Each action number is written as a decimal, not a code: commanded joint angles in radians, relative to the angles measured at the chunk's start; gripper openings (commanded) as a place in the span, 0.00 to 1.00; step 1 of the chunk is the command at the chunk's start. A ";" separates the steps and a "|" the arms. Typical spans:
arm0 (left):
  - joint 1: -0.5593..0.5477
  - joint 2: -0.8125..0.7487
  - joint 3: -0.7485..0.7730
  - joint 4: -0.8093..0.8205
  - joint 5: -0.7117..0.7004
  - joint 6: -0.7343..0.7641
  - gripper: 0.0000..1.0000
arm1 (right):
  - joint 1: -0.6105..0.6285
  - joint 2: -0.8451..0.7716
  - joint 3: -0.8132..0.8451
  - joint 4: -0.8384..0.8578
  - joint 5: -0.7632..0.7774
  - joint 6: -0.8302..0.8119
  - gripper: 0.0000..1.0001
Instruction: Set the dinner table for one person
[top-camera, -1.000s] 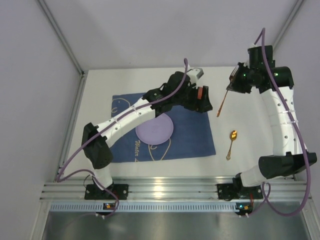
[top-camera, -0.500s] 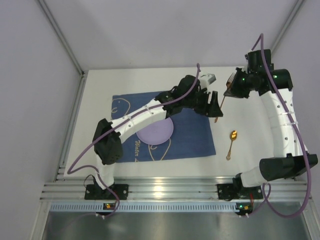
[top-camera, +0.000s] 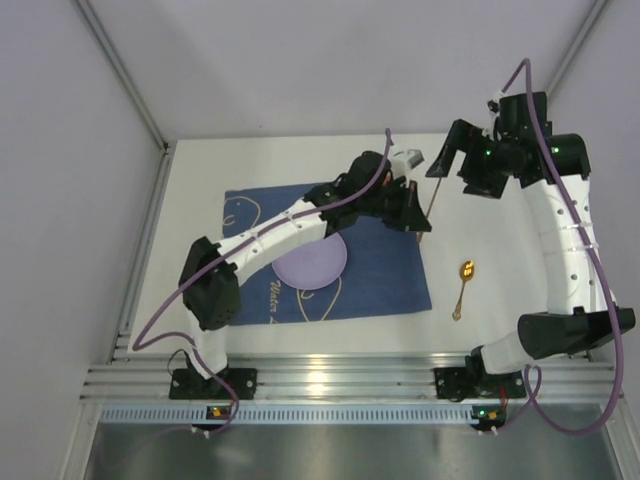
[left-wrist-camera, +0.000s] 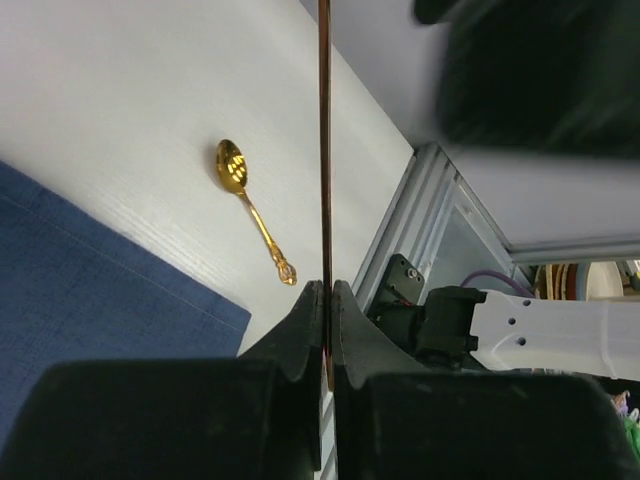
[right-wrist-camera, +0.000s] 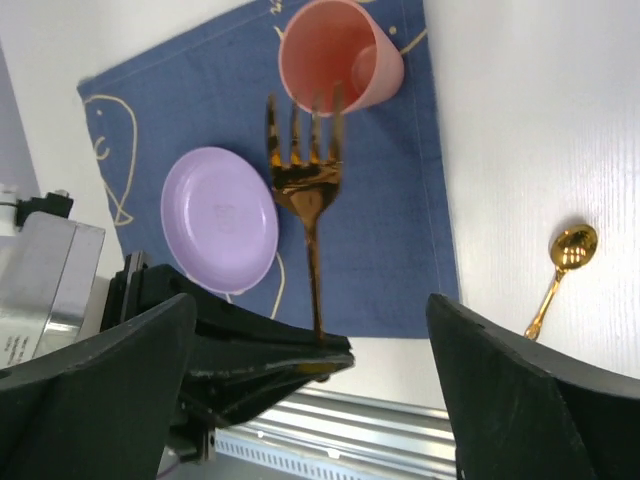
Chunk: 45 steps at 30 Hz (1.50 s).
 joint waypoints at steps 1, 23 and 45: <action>0.106 -0.183 -0.174 0.064 0.015 -0.027 0.00 | 0.006 0.012 0.108 -0.037 -0.001 -0.046 1.00; 0.861 -0.653 -0.895 -0.443 0.101 0.160 0.00 | 0.007 -0.083 -0.144 0.016 -0.086 -0.086 1.00; 0.917 -0.403 -0.920 -0.552 -0.017 0.234 0.03 | 0.006 -0.157 -0.294 0.024 -0.069 -0.101 1.00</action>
